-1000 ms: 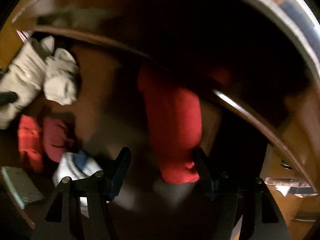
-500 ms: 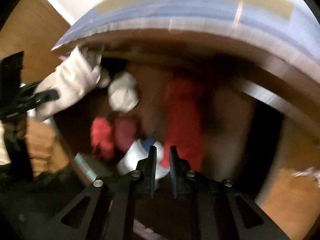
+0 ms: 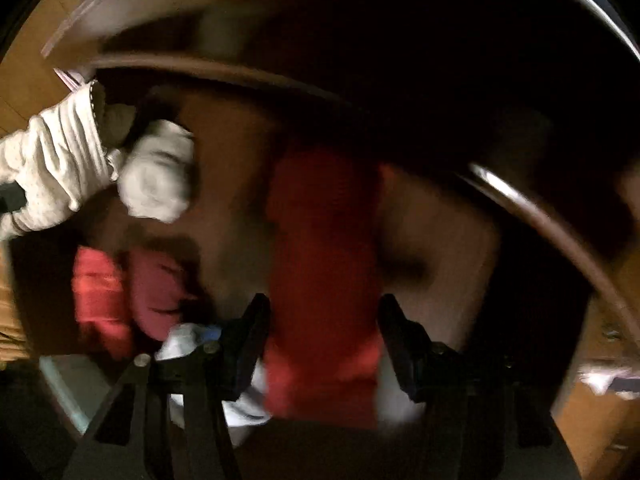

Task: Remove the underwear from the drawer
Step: 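Grasp the red sock with the right gripper while the left grasps the beige dotted underwear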

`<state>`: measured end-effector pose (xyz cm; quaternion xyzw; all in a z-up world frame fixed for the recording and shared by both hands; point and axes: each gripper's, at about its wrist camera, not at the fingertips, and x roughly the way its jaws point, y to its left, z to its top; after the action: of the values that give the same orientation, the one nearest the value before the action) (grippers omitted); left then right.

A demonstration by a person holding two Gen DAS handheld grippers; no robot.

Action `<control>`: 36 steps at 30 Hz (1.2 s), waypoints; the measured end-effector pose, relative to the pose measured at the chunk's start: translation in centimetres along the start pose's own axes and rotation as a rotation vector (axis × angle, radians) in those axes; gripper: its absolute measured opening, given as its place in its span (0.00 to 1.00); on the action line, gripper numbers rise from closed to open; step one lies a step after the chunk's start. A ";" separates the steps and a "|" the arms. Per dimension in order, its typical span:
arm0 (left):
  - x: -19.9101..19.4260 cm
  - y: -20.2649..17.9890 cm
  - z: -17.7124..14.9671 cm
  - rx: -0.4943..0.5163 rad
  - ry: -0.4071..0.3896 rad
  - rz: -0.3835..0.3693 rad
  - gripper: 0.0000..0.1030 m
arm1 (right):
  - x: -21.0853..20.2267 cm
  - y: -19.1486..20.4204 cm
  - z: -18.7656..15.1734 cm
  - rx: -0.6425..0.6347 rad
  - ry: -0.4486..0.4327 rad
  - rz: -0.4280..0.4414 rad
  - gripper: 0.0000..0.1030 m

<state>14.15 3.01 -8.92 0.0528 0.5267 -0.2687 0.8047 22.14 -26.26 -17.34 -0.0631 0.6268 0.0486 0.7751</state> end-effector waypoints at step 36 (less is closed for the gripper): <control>0.7 -0.4 -0.6 -0.009 -0.034 -0.015 0.37 | -4.6 -1.2 -6.1 0.177 -0.211 0.162 0.40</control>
<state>13.68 2.63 -9.67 0.0407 0.5146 -0.2731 0.8118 15.49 -28.39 -14.07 0.0617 0.5468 0.0617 0.8327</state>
